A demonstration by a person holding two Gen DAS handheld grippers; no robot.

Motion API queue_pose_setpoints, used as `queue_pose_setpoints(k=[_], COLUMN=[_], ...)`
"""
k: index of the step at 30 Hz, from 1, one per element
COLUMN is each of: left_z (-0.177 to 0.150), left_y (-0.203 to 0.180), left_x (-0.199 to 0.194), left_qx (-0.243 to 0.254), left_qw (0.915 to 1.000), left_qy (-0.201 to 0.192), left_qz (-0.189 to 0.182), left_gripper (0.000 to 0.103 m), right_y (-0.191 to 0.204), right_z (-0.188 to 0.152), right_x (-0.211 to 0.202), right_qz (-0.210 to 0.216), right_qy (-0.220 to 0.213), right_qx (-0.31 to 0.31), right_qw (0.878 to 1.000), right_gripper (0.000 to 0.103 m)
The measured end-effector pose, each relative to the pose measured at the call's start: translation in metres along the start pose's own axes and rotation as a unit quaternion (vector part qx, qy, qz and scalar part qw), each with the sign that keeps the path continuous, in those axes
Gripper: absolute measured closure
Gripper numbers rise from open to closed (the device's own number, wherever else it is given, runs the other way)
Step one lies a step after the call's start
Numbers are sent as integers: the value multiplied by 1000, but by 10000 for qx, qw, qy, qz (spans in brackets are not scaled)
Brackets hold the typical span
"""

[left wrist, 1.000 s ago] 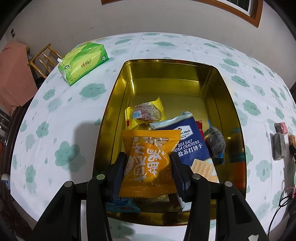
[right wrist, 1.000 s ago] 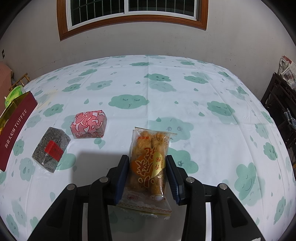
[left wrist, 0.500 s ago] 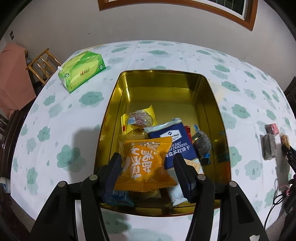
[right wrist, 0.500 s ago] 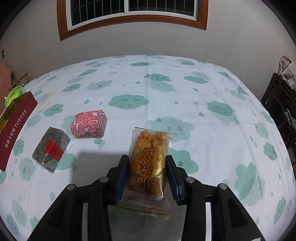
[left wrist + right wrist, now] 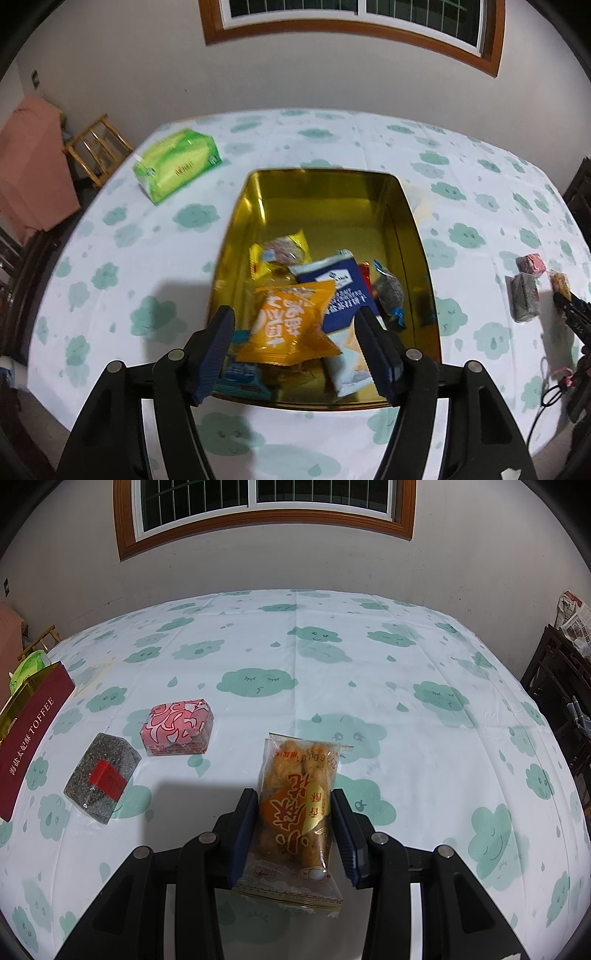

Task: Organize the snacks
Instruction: 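Lower the orange bag into the tin and open the left tool, then carry the clear twist bag into the tin and open the right tool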

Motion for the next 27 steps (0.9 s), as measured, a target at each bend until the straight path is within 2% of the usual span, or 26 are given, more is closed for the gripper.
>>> queue_pose_setpoints(k=[8,18,27], left_z=[-3,-9,-15], left_y=[11,20,31], left_x=[-6,-2,5], left_qx=[-42,-122,-215], left_qw=[9999,9999,9996], left_qy=[-133,-92,-73], left_qz=[46,-4,141], left_gripper=[34,30,27], right_y=[1,-2,-1], right_z=[0,2,2], right_x=[0,1,1], right_qz=[-8,-122,-277], right_qy=[6,211,236], right_qx=[-2,92,261], right_qw=[10000,9997,9990], right_gripper=[61,61,65])
Point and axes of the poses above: each gripper's, at about its wrist camera, not at the fingertips, and x roughly the way its jaws point, y to its left, z to its top, the point moved 7 cm from there along x, roughly the way its jaws point, and after that the axes turned 8 degrees about z, right-handed, at the moved point
